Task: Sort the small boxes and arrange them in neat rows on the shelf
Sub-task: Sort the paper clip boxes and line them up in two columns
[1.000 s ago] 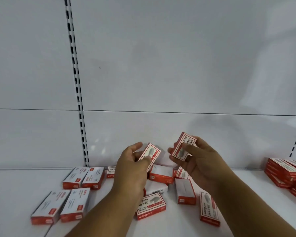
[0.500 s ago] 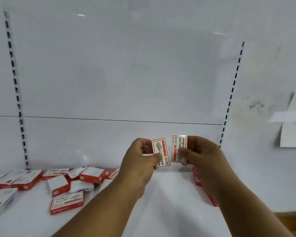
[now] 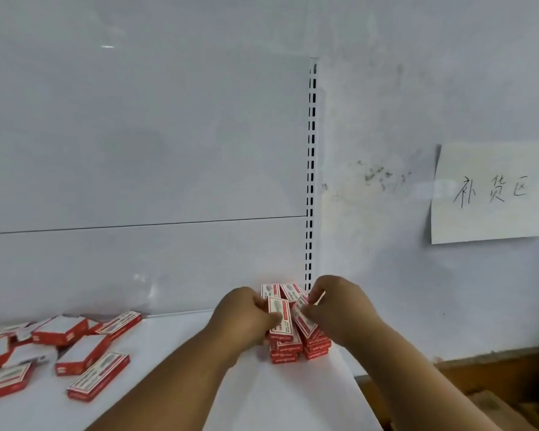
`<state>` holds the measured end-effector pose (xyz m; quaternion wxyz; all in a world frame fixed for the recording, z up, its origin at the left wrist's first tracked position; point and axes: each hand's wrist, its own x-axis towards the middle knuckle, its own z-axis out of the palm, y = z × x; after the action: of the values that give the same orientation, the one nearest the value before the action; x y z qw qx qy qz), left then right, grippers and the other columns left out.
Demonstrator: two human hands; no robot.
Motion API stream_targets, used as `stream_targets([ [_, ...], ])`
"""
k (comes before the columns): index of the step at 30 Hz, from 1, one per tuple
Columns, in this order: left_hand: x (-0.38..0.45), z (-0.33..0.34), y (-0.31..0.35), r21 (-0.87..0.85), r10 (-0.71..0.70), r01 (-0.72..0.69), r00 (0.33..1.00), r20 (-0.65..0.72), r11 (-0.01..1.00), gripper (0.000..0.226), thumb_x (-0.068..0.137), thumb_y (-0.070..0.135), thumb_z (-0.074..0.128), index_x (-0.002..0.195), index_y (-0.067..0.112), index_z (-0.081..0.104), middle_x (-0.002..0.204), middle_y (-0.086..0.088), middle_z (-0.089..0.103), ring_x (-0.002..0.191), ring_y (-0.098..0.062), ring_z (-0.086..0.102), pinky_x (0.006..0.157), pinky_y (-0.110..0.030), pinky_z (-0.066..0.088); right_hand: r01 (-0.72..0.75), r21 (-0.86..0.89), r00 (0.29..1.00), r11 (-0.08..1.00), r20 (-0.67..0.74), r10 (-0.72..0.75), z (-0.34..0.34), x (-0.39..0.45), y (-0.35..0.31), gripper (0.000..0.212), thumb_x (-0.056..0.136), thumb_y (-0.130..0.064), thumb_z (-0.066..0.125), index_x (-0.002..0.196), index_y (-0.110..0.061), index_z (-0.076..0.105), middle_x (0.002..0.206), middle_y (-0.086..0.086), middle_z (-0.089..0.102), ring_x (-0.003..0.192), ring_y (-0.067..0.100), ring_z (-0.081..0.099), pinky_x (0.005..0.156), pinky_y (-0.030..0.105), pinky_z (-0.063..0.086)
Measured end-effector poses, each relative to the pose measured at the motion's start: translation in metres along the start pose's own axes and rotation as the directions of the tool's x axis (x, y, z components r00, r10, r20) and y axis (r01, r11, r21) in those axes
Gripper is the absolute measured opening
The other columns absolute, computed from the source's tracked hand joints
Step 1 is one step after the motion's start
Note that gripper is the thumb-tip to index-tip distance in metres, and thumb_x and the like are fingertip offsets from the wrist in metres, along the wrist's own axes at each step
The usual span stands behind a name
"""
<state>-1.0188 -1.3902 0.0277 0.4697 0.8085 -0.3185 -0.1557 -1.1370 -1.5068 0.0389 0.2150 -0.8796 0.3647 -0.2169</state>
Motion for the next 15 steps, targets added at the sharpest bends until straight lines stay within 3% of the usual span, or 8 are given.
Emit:
stream_targets([
  [3, 0.002, 0.002, 0.005, 0.205, 0.003, 0.004, 0.999, -0.032, 0.979, 0.015, 0.080, 0.014, 0.077, 0.080, 0.019, 0.063, 0.079, -0.003, 0.072, 0.066, -0.019, 0.071, 0.067, -0.035, 0.059, 0.048, -0.152, 0.998, 0.987, 0.036, -0.043, 0.003, 0.005, 0.006, 0.010, 0.085, -0.030, 0.063, 0.087, -0.021, 0.061, 0.087, -0.004, 0.065, 0.082, 0.016, 0.062, 0.069, 0.030, 0.052],
  [5, 0.003, 0.003, 0.007, 0.246, 0.010, 0.004, 0.998, -0.059, 0.969, 0.020, 0.080, 0.018, 0.079, 0.087, 0.019, 0.060, 0.084, -0.001, 0.070, 0.070, -0.018, 0.072, 0.067, -0.035, 0.061, 0.064, -0.198, 0.997, 0.978, 0.055, -0.055, 0.004, 0.006, 0.006, 0.007, 0.087, -0.028, 0.059, 0.090, -0.021, 0.060, 0.091, -0.003, 0.064, 0.085, 0.017, 0.062, 0.074, 0.032, 0.054],
  [9, 0.000, 0.004, 0.005, 0.287, 0.079, -0.039, 0.989, -0.129, 0.957, 0.027, 0.081, 0.030, 0.078, 0.096, 0.025, 0.057, 0.092, 0.006, 0.065, 0.079, -0.014, 0.068, 0.073, -0.034, 0.059, 0.160, -0.148, 0.985, 0.976, -0.044, -0.168, 0.004, 0.002, 0.001, 0.014, 0.093, -0.027, 0.053, 0.105, -0.021, 0.058, 0.103, -0.001, 0.059, 0.093, 0.019, 0.058, 0.074, 0.029, 0.047],
  [15, -0.018, -0.019, -0.010, 0.401, 0.186, -0.088, 0.959, -0.212, 0.912, 0.020, 0.085, 0.031, 0.071, 0.101, 0.028, 0.059, 0.095, 0.012, 0.063, 0.086, -0.006, 0.061, 0.075, -0.022, 0.052, 0.338, -0.051, 0.930, 0.940, -0.135, -0.342, 0.018, -0.003, -0.032, 0.014, 0.093, -0.033, 0.054, 0.101, -0.022, 0.059, 0.099, -0.004, 0.057, 0.091, 0.017, 0.054, 0.078, 0.030, 0.048],
])
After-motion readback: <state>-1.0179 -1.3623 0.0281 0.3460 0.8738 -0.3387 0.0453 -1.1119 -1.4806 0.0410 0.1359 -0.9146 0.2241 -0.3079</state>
